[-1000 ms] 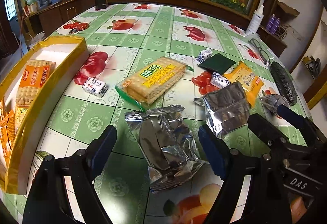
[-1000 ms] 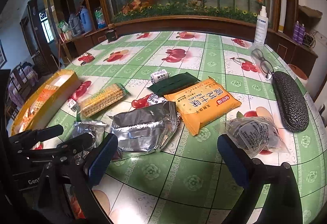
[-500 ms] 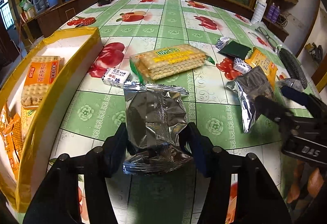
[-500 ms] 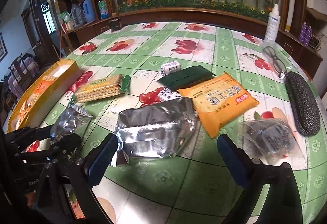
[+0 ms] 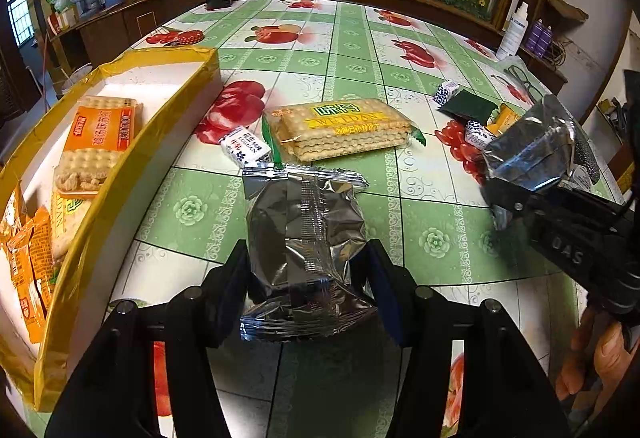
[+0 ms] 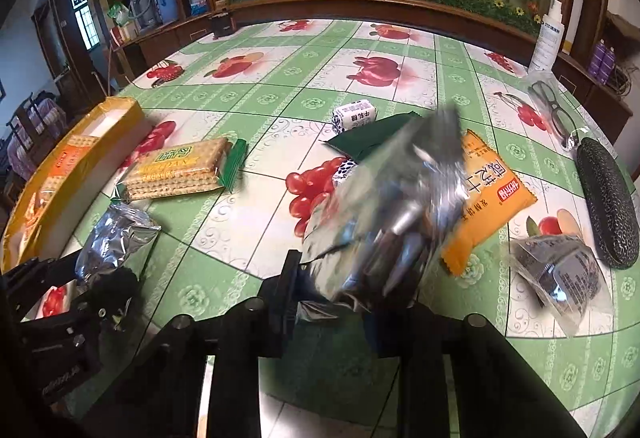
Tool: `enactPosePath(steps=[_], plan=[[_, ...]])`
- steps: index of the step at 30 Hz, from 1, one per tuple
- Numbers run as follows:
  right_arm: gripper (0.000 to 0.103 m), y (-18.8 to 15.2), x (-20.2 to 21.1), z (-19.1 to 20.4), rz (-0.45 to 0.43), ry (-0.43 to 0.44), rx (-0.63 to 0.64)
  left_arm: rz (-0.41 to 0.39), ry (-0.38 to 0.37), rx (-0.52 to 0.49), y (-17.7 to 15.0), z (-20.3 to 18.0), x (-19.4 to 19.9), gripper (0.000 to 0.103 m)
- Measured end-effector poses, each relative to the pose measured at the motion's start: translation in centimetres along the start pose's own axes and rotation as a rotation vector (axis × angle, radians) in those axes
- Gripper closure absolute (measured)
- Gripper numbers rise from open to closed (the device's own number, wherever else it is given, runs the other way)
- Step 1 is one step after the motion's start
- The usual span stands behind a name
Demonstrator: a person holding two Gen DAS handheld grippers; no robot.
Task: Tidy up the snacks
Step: 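Grasp a silver foil bag with the right tool while the left tool grasps another foil bag, then carry both silver foil bags into the yellow tray and release them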
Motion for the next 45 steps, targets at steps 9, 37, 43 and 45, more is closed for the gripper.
enactPosePath(steps=[9, 37, 43, 45], plan=[[0.077, -0.9, 5.7, 1.1, -0.097, 0.106, -0.016, -0.055, -0.030, -0.017, -0.4, -0.2, 2.6, 0.047], [0.077, 0.2, 10.5, 11.7, -0.158, 0.379, 0.069, -0.231, 0.082, 0.062, 0.8, 7.5, 10.9, 0.047], [0.077, 0.5, 10.1, 16.3, -0.135, 0.440, 0.126, -0.247, 0.138, 0.115, 0.8, 11.3, 11.7, 0.047], [0.077, 0.6, 10.1, 17.9, -0.131, 0.460, 0.151, -0.246, 0.153, 0.135, 0.7, 12.6, 11.7, 0.047]])
Point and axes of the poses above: each gripper's, at about its wrist camera, not at the fingertips, and x roughly against the way its jaws point, z to its left, y to its top, the point moved 8 cm from there along -x, roughly the way its jaws point, and after that the axes turned 8 degrees about -y, right-handed, at the moved point
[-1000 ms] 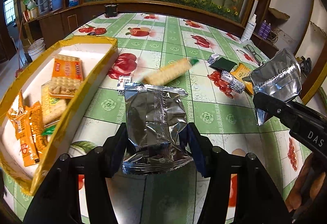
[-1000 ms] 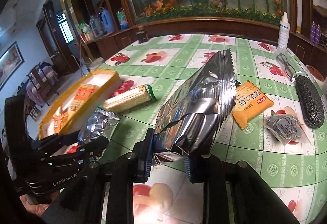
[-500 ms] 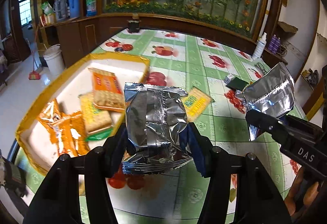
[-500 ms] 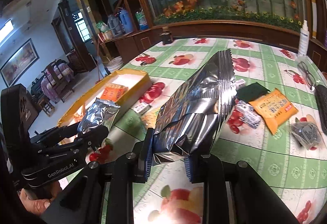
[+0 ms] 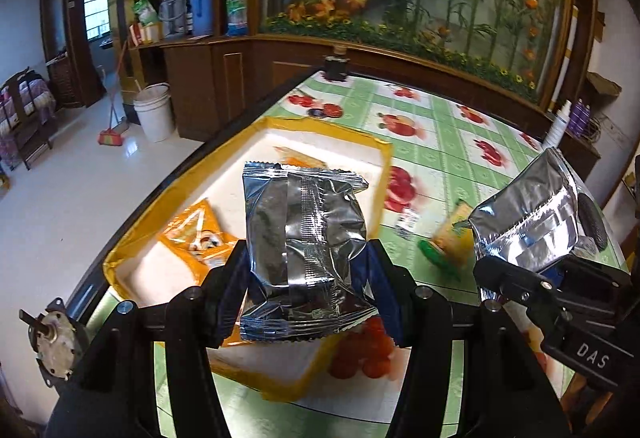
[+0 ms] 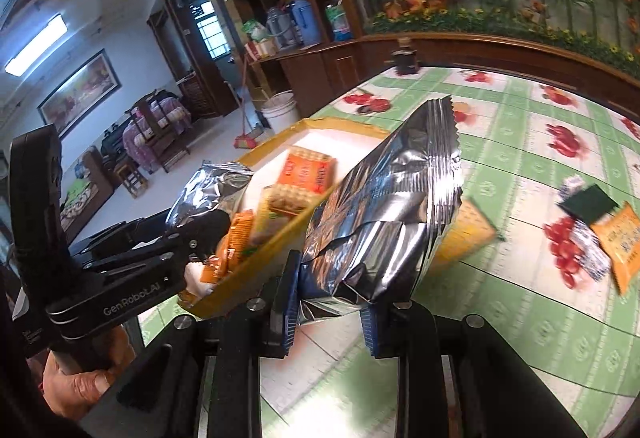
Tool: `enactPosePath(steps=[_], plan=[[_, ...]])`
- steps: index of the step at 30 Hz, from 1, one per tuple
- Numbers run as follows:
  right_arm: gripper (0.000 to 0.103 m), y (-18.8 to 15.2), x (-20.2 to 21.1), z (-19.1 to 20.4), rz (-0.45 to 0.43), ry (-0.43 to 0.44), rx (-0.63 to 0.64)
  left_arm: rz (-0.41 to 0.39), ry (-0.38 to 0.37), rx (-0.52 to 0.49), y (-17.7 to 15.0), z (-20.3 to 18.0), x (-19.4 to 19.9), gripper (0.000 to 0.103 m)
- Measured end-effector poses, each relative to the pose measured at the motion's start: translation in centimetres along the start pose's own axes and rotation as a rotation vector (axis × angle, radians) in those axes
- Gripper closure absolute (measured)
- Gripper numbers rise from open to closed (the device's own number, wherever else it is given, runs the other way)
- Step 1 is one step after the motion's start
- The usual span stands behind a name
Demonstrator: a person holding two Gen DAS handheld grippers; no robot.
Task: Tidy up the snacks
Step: 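Carry both silver foil bags into the yellow tray and release them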
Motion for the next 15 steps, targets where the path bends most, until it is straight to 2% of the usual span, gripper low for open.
enactPosePath(steps=[9, 15], plan=[[0.077, 2.7, -5.2, 6.3, 0.056, 0.082, 0.094, 0.020, 0.092, 0.078, 0.5, 6.5, -1.4, 0.047], [0.077, 3.4, -9.7, 9.2, 0.120, 0.090, 0.148, 0.050, 0.113, 0.100, 0.2, 8.3, -2.9, 0.047]])
Point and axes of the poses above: each gripper's, at about its wrist camera, not at the fingertips, and x roughly against the way its jaws point, z to its left, y to its top, the point moved 8 cm from there along -x, roughly the way its jaws point, and after that the axes turned 8 degrees about -y, right-handed, at the moved point
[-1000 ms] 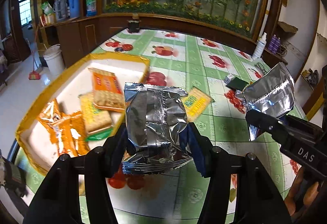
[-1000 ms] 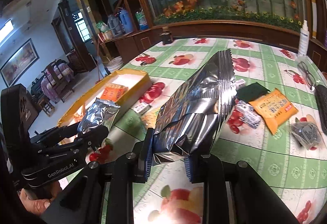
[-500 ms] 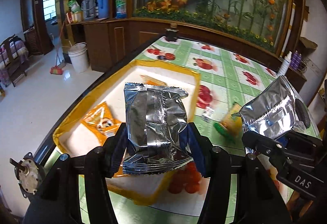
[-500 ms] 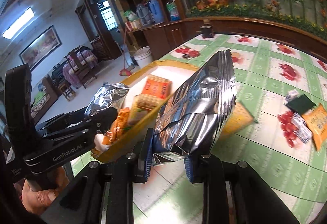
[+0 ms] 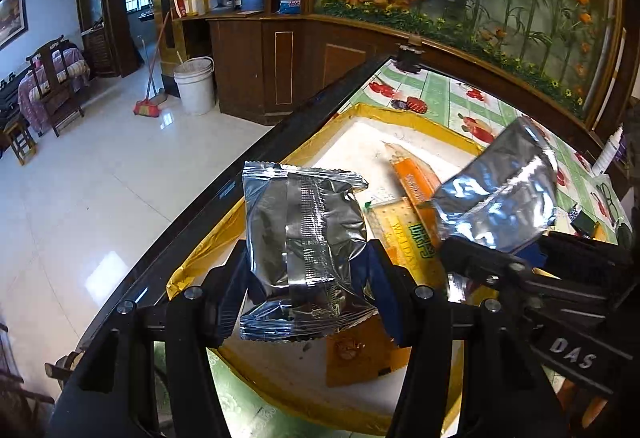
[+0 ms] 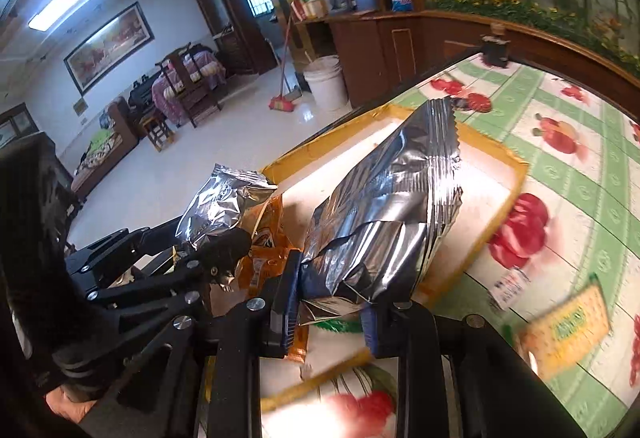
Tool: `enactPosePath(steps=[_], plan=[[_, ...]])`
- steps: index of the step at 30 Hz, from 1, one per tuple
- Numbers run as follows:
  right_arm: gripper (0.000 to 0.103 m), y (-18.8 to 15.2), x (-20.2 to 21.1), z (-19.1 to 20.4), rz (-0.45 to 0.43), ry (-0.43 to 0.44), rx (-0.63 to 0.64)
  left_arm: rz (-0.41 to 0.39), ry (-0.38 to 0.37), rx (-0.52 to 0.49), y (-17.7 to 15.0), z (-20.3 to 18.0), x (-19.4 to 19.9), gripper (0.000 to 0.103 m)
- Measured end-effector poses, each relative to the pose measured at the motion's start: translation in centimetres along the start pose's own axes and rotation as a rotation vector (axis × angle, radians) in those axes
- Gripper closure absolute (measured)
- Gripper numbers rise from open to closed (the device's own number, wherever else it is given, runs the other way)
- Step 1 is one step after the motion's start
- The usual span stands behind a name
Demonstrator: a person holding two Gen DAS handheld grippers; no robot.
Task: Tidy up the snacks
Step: 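Carry both silver foil bags into the yellow tray and release them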
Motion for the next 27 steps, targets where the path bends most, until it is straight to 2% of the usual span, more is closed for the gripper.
enactPosePath(steps=[5, 7, 9, 11, 16, 20, 23, 26, 27], plan=[[0.072, 0.0, -2.2, 0.6, 0.026, -0.037, 0.033, 0.012, 0.014, 0.021, 0.0, 1.2, -0.6, 0.047], [0.061, -0.1, -2.4, 0.5, 0.025, -0.055, 0.049, 0.014, 0.021, 0.037, 0.0, 1.6, -0.8, 0.046], [0.040, -0.1, -2.1, 0.3, 0.015, -0.089, 0.060, 0.019, 0.025, 0.051, 0.0, 1.9, -0.9, 0.046], [0.027, 0.2, -1.6, -0.3, -0.007, -0.127, 0.070, 0.020, 0.035, 0.060, 0.0, 2.0, -0.8, 0.046], [0.027, 0.5, 0.7, -1.2, -0.050, -0.133, 0.052, -0.014, 0.040, 0.045, 0.3, 1.5, 0.1, 0.046], [0.027, 0.3, 2.2, -2.3, -0.068, -0.132, 0.021, -0.035, 0.031, 0.036, 0.6, 0.7, 0.9, 0.039], [0.027, -0.5, 3.3, -3.2, -0.080, -0.128, -0.003, -0.038, 0.018, 0.023, 0.7, -0.3, 1.3, 0.038], [0.027, -1.4, 4.7, -4.4, -0.092, -0.136, -0.033, -0.040, 0.001, 0.004, 0.6, -1.5, 1.8, 0.029], [0.027, -1.8, 5.3, -5.1, -0.094, -0.135, -0.052, -0.043, -0.008, -0.004, 0.6, -2.0, 1.9, 0.029]])
Point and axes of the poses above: each gripper's, at about its wrist camera, not at the fingertips, and x roughly against the way its jaws point, z to its left, y to its top, the point moved 8 cm from there along -x, roughly the way its jaws point, and after that the axes turned 8 degrees about -y, right-handed, at the moved point
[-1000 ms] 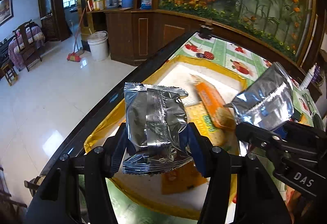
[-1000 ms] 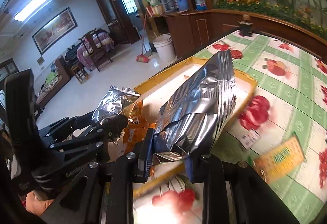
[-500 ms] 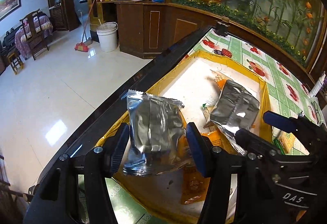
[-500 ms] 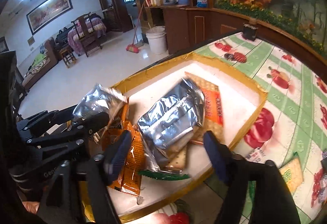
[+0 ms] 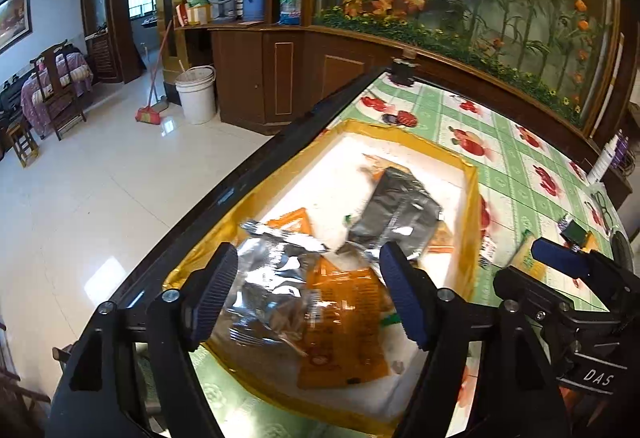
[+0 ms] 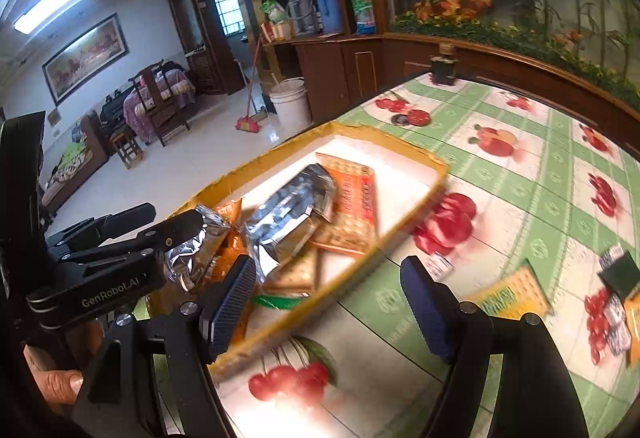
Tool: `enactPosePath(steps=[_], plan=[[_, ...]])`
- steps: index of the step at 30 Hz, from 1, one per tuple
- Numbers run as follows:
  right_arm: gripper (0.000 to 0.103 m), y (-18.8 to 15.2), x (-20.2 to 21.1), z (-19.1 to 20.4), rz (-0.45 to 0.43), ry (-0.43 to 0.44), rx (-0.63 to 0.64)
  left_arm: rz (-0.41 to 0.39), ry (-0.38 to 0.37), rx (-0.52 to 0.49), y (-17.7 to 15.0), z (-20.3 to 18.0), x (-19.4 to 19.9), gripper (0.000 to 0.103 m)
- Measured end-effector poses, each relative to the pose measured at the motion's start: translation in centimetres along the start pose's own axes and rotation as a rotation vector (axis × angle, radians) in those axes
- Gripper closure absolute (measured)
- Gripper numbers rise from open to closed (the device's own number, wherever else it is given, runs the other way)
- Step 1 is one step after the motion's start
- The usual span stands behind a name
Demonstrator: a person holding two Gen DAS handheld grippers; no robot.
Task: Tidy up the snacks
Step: 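Carry both silver foil bags into the yellow tray and release them, then move both tools back over the loose snacks on the table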
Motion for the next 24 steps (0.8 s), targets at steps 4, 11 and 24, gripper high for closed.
enactPosePath(steps=[4, 11, 24], plan=[[0.027, -1.5, 1.8, -3.9, -0.012, -0.033, -0.075, 0.013, -0.039, -0.038, -0.3, -2.5, 0.1, 0.029], [0.027, -5.7, 5.2, -12.0, -0.013, -0.126, -0.229, 0.048, -0.111, -0.124, -1.6, -7.6, 0.0, 0.029], [0.026, -11.2, 11.1, -22.6, -0.039, -0.266, -0.390, 0.129, -0.193, -0.309, -3.8, -17.1, -1.5, 0.030]])
Point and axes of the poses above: each gripper's, at about its wrist camera, not at the fingertips, and x roughly against the way its jaws point, z to its left, y to its top, the point moved 8 cm from there along -x, roughly the way its jaws point, and after that the axes turned 8 degrees about -y, right-handed, at the moved point
